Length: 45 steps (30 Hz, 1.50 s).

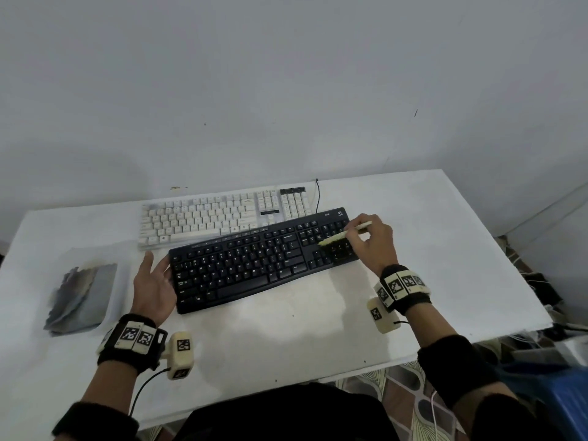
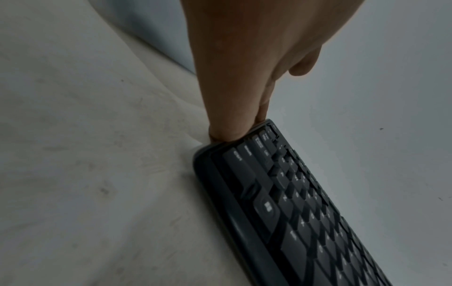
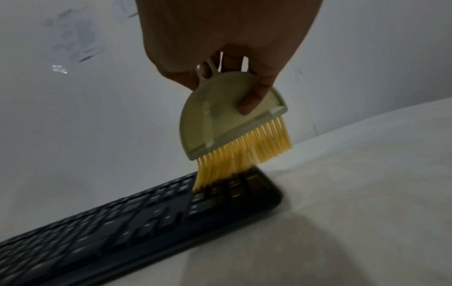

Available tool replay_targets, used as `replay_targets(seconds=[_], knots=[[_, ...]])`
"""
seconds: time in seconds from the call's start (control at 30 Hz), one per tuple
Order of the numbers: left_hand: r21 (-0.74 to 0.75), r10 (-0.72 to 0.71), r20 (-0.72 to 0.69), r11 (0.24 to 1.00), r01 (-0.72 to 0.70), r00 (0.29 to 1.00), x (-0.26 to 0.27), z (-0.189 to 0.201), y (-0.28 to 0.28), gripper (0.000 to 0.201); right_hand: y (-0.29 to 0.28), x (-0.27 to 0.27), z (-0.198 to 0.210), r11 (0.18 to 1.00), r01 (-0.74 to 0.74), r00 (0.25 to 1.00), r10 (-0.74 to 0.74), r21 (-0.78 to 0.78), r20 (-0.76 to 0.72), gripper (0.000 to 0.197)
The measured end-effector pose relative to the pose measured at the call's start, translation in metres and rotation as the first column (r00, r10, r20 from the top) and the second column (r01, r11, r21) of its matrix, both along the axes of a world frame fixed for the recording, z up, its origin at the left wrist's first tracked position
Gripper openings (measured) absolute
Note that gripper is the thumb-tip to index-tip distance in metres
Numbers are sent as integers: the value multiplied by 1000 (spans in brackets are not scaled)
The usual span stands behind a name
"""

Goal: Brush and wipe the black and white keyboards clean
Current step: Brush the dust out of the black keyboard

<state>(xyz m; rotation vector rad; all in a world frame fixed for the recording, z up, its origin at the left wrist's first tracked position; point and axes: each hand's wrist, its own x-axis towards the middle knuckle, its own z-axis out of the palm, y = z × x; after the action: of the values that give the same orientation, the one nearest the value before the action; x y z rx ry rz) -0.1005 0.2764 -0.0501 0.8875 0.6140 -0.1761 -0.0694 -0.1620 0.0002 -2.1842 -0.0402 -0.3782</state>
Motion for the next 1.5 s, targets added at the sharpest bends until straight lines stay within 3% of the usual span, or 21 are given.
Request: replay_targets(seconds=[0.17,0.3,0.4,0.47,0.6,0.83,1.03,1.2,1.3,1.5], knots=[[-4,4,2,1000,-4,1000,-3,6,-5,65,-31,10,5,985,173,985,-173,-13,6,11],[4,4,-3,1000,-4,1000,-2,9,-7,58,-9,7,9,998,63,998,-63,15,18,11],[10,2,-3,1000,-2,1000,-3,11,-9,55,-5,4,6,995,-17,999,20,-96,37,6],[14,-7,-2,1000,7,1000,-3,12,-9,56,-14,5,5,987,2,999,4,-162,38,7],[20,-9,-1,1000,9,1000,-5,13,-10,55,-24,8,13,988,90,996,-88,-127,20,7],[6,-17,11,1000,17,1000,-4,11,-8,55,-4,9,14,992,-59,996,52,-113,-66,6],[-2,-15,19,1000,15,1000,-4,6,-4,58,-30,19,15,969,96,993,-110,-230,-51,24],[-8,-20,23,1000,20,1000,-2,3,-3,61,-12,16,23,989,52,998,-58,-138,-36,21],[-18,-20,25,1000,21,999,-2,0,-2,58,-7,15,20,987,8,997,-20,-163,-68,17],[-23,-9,27,1000,9,1000,0,-4,0,56,-16,21,27,956,141,985,-162,-259,-60,18]])
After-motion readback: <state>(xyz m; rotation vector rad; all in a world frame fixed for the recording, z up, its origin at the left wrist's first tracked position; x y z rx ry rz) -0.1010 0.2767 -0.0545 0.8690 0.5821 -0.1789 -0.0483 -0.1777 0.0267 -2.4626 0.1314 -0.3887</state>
